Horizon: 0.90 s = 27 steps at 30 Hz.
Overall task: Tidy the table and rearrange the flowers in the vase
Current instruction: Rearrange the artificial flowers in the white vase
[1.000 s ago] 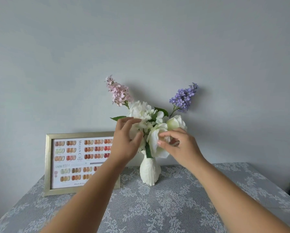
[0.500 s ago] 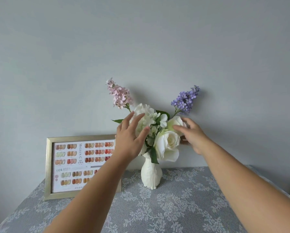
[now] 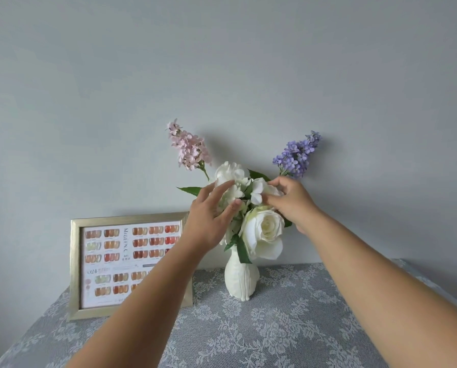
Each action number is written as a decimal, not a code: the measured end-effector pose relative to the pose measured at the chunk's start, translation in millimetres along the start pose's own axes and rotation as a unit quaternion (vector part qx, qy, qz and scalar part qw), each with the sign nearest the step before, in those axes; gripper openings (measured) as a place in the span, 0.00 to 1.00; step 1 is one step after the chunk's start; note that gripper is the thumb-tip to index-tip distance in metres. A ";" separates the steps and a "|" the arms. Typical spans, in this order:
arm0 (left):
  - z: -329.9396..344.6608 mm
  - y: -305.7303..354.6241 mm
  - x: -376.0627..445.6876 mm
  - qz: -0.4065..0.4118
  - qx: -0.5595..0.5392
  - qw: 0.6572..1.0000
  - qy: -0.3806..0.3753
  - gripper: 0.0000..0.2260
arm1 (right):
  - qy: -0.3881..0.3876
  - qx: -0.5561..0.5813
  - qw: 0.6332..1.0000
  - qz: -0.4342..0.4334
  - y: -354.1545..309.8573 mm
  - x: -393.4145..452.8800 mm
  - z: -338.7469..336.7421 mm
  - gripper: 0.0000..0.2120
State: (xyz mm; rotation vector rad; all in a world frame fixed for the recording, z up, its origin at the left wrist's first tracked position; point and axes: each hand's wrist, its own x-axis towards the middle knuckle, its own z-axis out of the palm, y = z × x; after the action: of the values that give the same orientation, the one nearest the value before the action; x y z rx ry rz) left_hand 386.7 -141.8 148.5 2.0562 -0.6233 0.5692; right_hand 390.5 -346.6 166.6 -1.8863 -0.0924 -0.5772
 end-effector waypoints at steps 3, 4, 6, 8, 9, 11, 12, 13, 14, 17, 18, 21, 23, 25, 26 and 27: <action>-2.9 0.4 -1.0 -0.007 0.000 1.000 -0.001 0.20 | -0.015 0.016 0.999 0.027 -3.9 0.1 -6.7 0.11; -5.0 0.0 -1.2 -0.012 0.004 1.000 0.003 0.20 | -0.001 0.032 0.999 0.041 -6.5 1.9 -11.6 0.11; -10.1 -1.0 -1.6 -0.017 0.018 1.000 0.012 0.20 | 0.067 0.088 0.990 0.084 -5.3 14.1 -24.4 0.15; -13.4 0.4 -2.5 -0.015 0.035 0.999 0.017 0.21 | 0.126 0.138 0.974 0.126 -1.0 29.3 -35.2 0.13; -13.8 2.2 -3.3 -0.009 0.049 0.999 0.017 0.22 | 0.140 0.145 0.969 0.143 3.0 36.1 -38.2 0.11; -12.5 7.6 -4.1 0.013 0.091 0.996 0.018 0.24 | 0.134 0.144 0.964 0.176 9.7 46.6 -38.2 0.10; -11.4 10.4 -4.2 0.026 0.114 0.993 0.019 0.24 | 0.116 0.142 0.964 0.193 12.4 50.0 -36.1 0.08; -10.3 12.9 -3.5 0.040 0.132 0.990 0.018 0.25 | 0.088 0.141 0.963 0.210 14.3 52.9 -33.0 0.05; -9.2 14.9 -2.5 0.050 0.146 0.988 0.016 0.25 | 0.058 0.142 0.962 0.226 14.7 54.4 -30.0 0.03; -6.0 16.6 1.4 0.070 0.171 0.983 0.005 0.25 | -0.001 0.157 0.961 0.227 14.5 59.6 -24.2 0.05; -5.0 15.7 2.3 0.076 0.176 0.981 0.002 0.26 | -0.006 0.167 0.963 0.209 15.1 61.7 -23.4 0.03; -1.2 11.3 1.7 0.083 0.180 0.980 -0.007 0.27 | 0.002 0.188 0.972 0.141 15.0 65.8 -22.1 0.03; 1.6 8.2 -0.6 0.082 0.184 0.980 -0.010 0.26 | 0.009 0.165 0.980 0.108 11.9 67.8 -21.4 0.01; 4.1 6.4 -2.6 0.080 0.189 0.979 -0.017 0.25 | 0.018 0.115 0.989 0.086 4.0 71.7 -21.1 0.03; 5.0 6.1 -3.2 0.078 0.190 0.978 -0.021 0.25 | 0.021 0.093 0.993 0.074 -1.0 74.0 -20.8 0.03; 6.0 6.4 -3.4 0.077 0.189 0.979 -0.023 0.25 | 0.024 0.078 0.995 0.061 -6.4 76.8 -20.4 0.04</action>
State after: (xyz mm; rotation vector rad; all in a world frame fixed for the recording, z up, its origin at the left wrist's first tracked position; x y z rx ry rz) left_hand 381.0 -149.3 147.4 2.3941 -0.7526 0.7815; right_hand 448.7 -378.3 210.8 -1.7133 0.0094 -0.5170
